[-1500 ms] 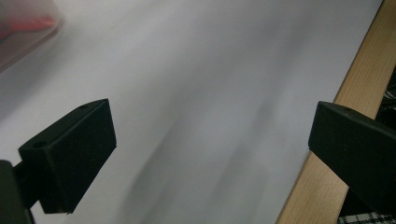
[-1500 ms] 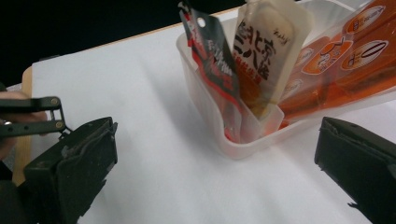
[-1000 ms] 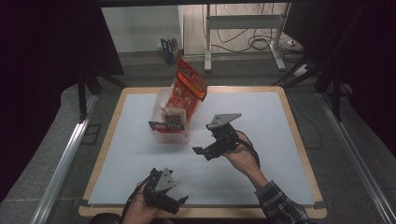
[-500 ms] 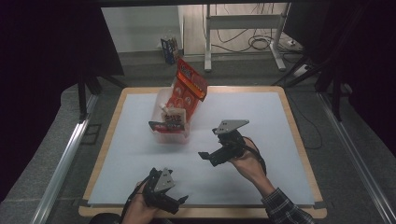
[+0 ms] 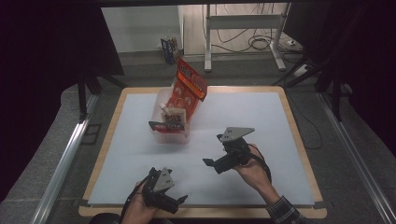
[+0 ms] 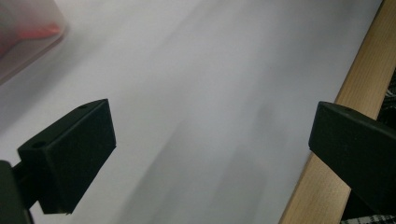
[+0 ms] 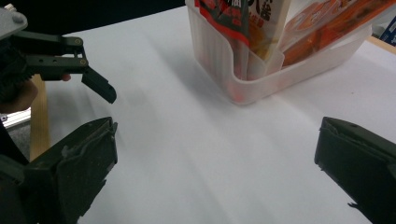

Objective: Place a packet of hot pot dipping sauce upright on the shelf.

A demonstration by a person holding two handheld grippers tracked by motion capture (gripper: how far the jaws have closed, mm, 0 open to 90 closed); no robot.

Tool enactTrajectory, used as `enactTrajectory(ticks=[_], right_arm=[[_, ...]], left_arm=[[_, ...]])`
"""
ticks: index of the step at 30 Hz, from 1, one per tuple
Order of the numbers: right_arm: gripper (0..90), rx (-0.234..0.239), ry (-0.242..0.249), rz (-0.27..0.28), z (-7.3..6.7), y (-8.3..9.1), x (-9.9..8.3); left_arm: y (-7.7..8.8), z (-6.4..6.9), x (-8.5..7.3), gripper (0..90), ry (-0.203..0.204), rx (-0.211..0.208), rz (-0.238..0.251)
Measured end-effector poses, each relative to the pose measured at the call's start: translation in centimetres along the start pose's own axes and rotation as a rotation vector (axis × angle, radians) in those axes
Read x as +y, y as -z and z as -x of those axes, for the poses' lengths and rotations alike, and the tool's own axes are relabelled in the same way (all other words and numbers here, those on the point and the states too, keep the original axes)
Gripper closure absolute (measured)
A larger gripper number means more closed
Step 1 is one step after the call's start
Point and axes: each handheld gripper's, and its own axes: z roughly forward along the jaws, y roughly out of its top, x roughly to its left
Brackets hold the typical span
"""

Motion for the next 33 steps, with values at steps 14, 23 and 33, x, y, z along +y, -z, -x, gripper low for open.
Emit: enactTrajectory(ticks=[14,23,33], right_arm=[[0.0,-0.023,-0.009,-0.047,-0.5,0.6,-2.1],[0.0,-0.047,-0.028,-0.046,-0.5,1.8,-3.1],[0.0,-0.084,-0.042,-0.044,-0.4,3.6,-4.5]], left_arm=[[-0.1,0.1,0.0,0.4,-0.002,0.004,0.0],[-0.1,0.1,0.0,0.4,-0.003,0.002,-0.003],[0.0,0.0,0.0,0.1,0.005,0.0,0.009]])
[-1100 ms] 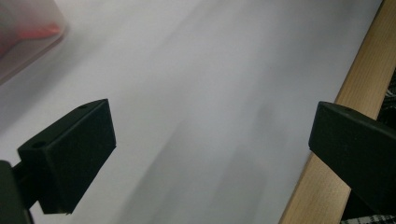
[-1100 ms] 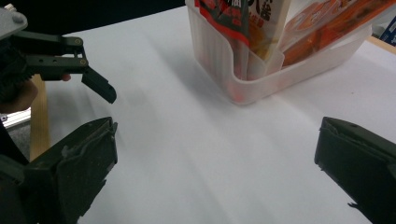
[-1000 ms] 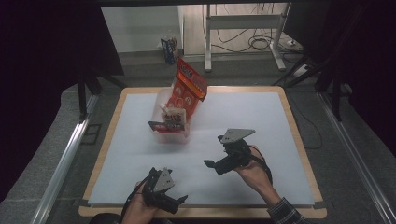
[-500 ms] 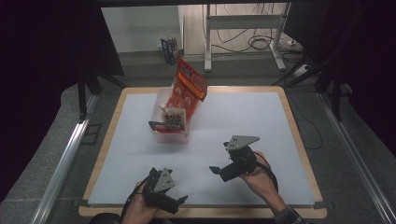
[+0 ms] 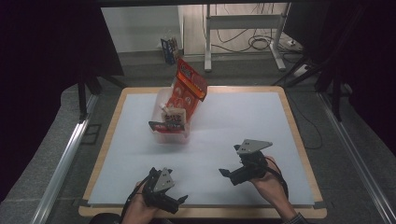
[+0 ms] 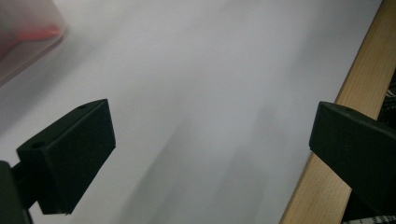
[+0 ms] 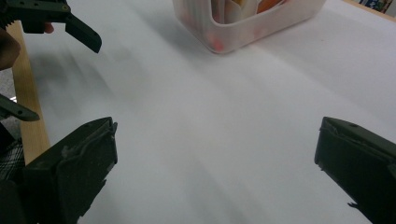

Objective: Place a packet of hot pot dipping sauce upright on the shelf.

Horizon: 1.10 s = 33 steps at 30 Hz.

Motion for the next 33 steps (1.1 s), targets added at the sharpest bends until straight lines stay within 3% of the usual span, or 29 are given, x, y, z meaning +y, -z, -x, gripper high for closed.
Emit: enactTrajectory(ticks=[33], right_arm=[[0.0,-0.118,-0.077,-0.003,0.8,4.6,-5.1]], left_arm=[[0.1,-0.3,-0.1,0.0,0.021,0.03,0.006]])
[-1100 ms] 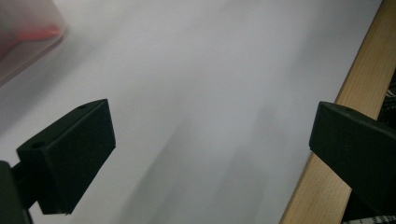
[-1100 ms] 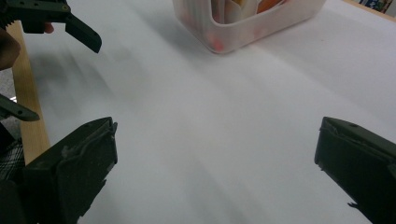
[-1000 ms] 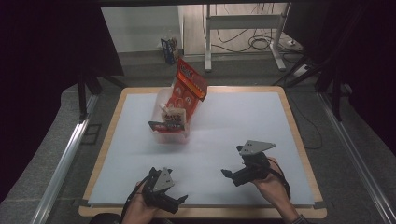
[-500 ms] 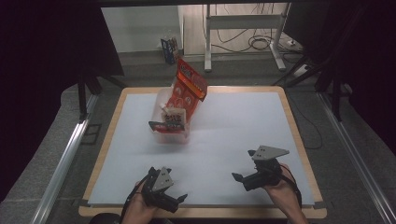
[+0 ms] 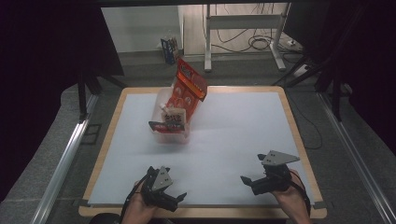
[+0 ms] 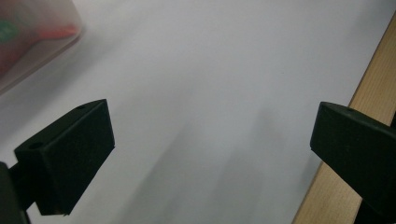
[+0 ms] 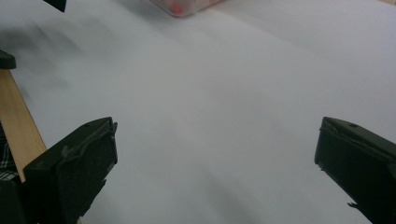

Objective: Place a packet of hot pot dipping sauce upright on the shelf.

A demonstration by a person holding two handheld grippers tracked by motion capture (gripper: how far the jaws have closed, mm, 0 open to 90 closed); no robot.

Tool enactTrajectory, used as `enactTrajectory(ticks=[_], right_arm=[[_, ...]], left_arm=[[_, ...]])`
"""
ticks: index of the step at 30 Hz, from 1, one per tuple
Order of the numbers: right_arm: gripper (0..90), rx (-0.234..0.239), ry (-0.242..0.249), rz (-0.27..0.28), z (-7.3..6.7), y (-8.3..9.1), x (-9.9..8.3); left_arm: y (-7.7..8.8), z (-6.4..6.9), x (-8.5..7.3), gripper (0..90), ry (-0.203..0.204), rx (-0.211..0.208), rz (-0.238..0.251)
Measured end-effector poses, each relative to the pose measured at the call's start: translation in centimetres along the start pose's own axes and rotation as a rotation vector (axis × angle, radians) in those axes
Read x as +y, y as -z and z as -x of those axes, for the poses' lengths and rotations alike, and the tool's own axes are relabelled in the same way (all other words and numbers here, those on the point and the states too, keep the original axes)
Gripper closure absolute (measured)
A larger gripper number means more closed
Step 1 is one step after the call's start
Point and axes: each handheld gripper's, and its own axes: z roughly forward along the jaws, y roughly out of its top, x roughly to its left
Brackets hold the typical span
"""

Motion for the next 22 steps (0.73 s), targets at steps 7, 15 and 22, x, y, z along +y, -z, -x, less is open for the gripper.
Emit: enactTrajectory(ticks=[7,15,22], right_arm=[[0.0,-0.03,-0.03,-0.022,0.6,0.7,-1.5],[0.0,-0.045,-0.084,-0.049,1.4,1.2,-3.0],[0.0,-0.019,-0.072,-0.035,1.4,1.0,-3.2]], left_arm=[[-0.2,0.2,0.0,0.0,-0.008,-0.007,-0.009],[-0.4,0.3,0.0,0.0,-0.016,-0.007,-0.019],[-0.4,0.3,0.0,0.0,-0.018,-0.006,-0.018]])
